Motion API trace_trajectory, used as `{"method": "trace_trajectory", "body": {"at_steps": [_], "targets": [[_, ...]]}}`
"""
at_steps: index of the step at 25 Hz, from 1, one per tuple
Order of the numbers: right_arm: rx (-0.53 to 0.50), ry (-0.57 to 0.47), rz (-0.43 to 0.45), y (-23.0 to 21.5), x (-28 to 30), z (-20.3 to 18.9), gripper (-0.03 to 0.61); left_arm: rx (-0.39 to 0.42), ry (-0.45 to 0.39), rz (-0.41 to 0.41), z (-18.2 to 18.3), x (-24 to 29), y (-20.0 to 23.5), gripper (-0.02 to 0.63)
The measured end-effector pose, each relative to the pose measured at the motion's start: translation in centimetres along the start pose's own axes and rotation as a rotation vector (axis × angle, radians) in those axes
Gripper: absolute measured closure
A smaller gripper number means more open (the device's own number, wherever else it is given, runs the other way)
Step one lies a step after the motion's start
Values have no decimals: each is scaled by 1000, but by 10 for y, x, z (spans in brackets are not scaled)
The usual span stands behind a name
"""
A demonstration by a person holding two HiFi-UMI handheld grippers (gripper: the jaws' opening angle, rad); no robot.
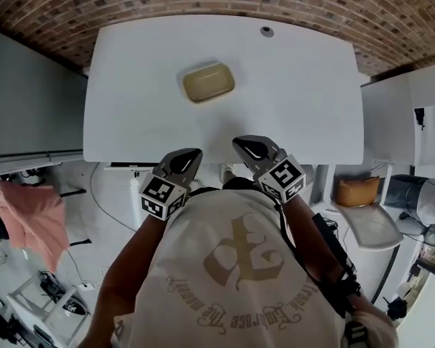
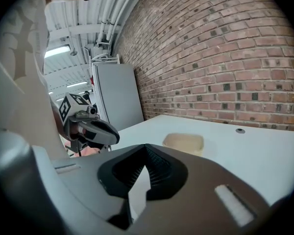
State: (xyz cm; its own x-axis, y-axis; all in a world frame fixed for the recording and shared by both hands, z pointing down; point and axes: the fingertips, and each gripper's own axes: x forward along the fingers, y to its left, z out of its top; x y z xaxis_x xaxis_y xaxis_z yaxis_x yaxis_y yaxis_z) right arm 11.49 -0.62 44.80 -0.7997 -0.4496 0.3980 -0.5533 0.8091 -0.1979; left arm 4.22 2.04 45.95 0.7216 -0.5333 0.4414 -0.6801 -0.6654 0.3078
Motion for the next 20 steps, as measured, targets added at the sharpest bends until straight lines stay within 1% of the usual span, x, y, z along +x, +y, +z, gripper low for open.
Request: {"method": "trace_trajectory", "body": {"at_steps": [3,7,10,13,17,20], "targets": [[-4,4,24,-25,8,6,571,8,12,13,10,18,4,611],[-51,38,73,-52,21,10,571,-9,17,67,20,32,17,611],[-103,84,113,-69,32,8,571,-43,15,111,23,39,27,611],[-145,126,167,-81,45,7,571,-95,19,157,23,41,36,611],[-172,157,241,-90,57,9,571,-154,4,231,27,39,41,611],[-191,180,271,-94,66,7,571,-179,-7,271,26,34,43,611]]}}
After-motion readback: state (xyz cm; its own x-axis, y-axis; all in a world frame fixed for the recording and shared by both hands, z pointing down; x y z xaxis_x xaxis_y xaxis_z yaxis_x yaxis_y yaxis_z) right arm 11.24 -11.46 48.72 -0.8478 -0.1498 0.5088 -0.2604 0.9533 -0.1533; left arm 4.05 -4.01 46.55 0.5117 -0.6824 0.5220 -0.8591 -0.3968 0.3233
